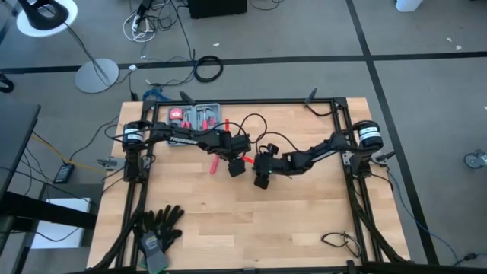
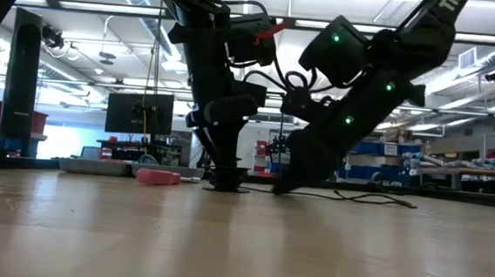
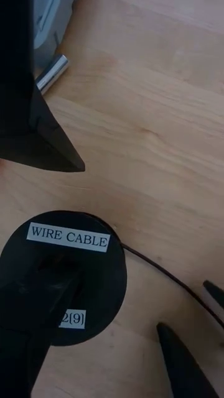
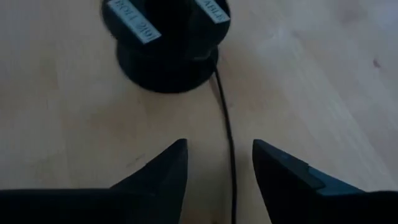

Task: Coil cords
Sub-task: Uncoil the black wire from the spool

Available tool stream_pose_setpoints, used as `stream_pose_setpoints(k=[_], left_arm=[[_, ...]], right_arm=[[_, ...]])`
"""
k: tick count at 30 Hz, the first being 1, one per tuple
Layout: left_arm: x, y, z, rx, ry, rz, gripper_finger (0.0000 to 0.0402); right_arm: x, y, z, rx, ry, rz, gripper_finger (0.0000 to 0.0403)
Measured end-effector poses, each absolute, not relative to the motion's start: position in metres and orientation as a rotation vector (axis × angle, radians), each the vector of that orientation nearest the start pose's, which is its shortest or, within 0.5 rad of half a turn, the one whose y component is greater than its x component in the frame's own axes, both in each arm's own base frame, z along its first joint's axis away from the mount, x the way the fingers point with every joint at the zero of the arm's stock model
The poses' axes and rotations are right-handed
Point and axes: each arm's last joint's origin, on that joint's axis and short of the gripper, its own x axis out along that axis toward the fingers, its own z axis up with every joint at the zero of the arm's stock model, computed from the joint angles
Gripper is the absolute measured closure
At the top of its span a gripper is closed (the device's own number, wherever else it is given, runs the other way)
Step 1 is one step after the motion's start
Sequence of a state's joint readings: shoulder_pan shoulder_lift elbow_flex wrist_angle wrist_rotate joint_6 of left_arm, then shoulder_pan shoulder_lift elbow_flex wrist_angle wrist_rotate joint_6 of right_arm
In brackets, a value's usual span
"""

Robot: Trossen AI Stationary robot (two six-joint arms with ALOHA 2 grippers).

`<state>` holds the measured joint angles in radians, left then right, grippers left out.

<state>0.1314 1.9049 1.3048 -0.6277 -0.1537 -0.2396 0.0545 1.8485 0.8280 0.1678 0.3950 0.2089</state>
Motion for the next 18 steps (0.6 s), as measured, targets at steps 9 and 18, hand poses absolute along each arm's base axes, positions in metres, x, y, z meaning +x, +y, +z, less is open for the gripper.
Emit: stream_pose_setpoints(k=[9, 18], left_arm=[[0.371, 0.053, 0.173, -0.194, 1.196, 0.393, 0.0145], [0.371, 0.053, 0.173, -0.187, 1.203, 0.387, 0.0145]], right_arm=[[0.332, 0.002, 0.099, 0.075, 0.875, -0.349, 0.0387], [0.315, 0.018, 0.112, 0.135, 0.994, -0.285, 0.0401]])
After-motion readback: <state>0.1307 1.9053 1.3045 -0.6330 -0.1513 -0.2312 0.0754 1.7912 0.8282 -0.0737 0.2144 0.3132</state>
